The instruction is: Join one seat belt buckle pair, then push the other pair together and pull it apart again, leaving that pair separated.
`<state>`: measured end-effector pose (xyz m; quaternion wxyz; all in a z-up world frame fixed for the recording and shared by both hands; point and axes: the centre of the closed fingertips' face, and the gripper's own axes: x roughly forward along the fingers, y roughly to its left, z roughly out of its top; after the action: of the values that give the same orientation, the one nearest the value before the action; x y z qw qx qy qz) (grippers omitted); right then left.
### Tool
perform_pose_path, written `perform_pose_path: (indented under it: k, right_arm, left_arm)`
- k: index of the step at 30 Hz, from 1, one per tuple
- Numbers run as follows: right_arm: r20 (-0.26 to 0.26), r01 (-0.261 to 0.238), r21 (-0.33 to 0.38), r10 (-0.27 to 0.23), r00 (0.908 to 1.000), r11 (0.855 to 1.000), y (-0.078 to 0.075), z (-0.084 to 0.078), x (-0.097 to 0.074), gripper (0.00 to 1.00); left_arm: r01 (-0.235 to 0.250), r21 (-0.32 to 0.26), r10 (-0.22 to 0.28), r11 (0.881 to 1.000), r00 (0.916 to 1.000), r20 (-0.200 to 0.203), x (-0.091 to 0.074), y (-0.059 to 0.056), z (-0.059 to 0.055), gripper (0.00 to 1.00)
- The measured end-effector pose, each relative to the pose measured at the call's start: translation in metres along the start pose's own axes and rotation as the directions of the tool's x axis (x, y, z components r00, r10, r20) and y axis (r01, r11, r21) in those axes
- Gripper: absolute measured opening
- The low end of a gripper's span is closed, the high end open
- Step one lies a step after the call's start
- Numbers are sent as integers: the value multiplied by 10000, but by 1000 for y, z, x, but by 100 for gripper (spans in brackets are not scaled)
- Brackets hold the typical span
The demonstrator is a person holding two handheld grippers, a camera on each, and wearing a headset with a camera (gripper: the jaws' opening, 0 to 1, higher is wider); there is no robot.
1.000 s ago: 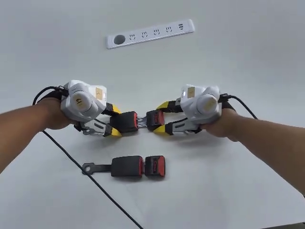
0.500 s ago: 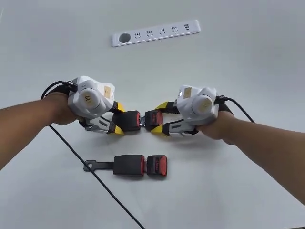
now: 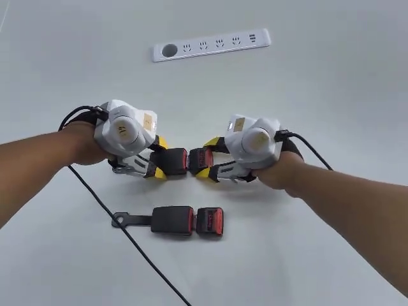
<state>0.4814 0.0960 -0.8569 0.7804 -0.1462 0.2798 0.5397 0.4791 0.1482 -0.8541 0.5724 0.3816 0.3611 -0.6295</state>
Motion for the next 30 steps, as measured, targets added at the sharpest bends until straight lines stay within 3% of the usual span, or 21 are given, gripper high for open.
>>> perform_pose_path:
  k: [30]
  right_arm:
    - [-243, 205, -133, -208, 9995, 9997, 1, 1, -3, 35]
  left_arm:
    - [7, -67, -9, 10000, 9997, -236, 0, -5, 2, 34]
